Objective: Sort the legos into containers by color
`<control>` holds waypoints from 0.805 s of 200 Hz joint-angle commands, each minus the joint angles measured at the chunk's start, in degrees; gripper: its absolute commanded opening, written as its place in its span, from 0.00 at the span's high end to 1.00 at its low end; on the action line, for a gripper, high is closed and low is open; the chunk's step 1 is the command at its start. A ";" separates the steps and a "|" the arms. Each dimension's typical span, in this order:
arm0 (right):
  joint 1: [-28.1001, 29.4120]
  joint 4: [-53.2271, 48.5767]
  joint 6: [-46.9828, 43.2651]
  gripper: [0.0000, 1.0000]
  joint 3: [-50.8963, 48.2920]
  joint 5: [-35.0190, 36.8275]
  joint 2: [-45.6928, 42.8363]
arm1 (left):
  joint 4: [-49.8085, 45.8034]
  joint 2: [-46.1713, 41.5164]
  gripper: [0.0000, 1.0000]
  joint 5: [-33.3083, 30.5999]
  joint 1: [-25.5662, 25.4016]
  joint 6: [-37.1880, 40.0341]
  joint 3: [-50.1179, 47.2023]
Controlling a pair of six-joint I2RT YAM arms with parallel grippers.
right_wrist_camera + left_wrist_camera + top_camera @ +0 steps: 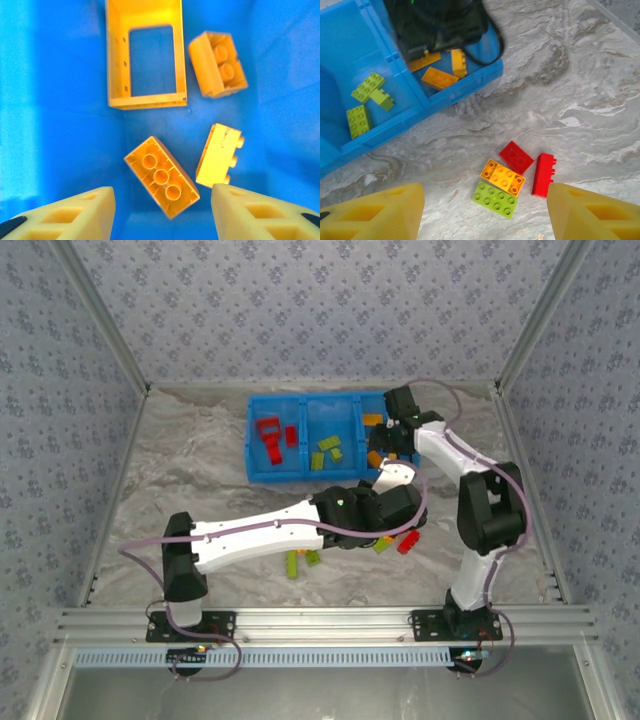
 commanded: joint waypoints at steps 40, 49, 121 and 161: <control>8.36 0.32 -2.95 0.48 -10.70 4.35 -29.01 | -9.21 -14.52 0.34 -0.12 0.61 -13.47 -15.93; 11.77 1.82 -3.32 0.47 -16.22 3.65 -34.25 | -9.25 -17.43 0.35 2.03 1.13 -15.24 -20.55; 47.08 0.73 7.79 0.42 -44.63 -3.34 -70.87 | -2.03 -30.42 0.34 21.28 5.44 -26.78 -48.92; 66.92 -3.27 15.75 0.42 -49.11 13.01 -78.13 | 2.65 -26.39 0.32 27.69 9.44 -28.30 -53.32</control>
